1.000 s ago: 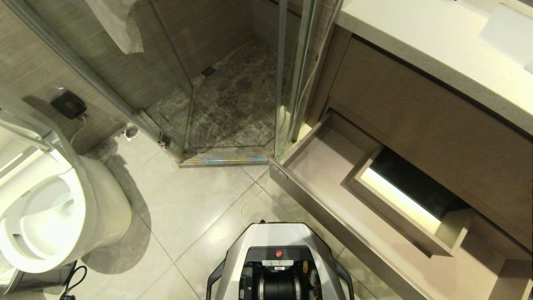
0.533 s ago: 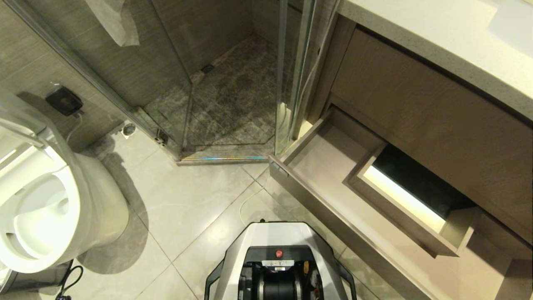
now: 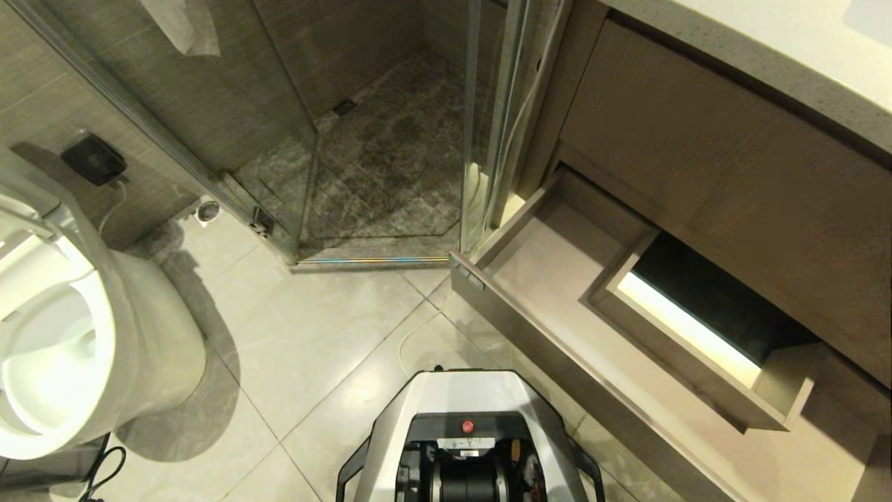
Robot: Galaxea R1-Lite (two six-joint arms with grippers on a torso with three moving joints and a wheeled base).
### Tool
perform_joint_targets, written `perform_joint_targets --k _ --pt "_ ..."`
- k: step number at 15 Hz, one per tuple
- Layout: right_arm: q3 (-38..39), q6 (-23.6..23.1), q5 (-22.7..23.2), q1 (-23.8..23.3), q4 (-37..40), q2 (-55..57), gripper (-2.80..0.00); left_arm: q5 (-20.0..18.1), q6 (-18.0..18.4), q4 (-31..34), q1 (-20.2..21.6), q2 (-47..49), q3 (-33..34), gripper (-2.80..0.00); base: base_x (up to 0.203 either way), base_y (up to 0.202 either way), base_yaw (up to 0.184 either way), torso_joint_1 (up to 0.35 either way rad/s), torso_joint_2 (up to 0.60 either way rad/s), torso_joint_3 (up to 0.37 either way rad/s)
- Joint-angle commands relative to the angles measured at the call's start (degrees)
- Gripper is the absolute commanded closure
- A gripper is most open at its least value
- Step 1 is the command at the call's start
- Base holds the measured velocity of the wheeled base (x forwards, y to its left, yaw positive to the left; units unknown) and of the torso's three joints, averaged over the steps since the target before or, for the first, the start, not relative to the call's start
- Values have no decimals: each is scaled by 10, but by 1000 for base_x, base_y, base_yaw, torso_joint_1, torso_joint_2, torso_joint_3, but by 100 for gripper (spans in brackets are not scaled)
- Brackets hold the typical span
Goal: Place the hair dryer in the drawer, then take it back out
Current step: Put it into the drawer
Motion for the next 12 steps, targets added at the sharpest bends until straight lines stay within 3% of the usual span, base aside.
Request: perform_joint_targets --k 1,5,12 --pt "12 -1 -1 0 3 -14 0 0 0 0 0 0 1 0 0 0 0 -372 530 163" --pt "25 -1 0 0 1 -27 0 0 0 0 0 0 1 0 0 0 0 -333 474 154" --pt "54 -1 0 1 -20 -37 0 0 0 0 0 0 1 0 0 0 0 -58 396 318"
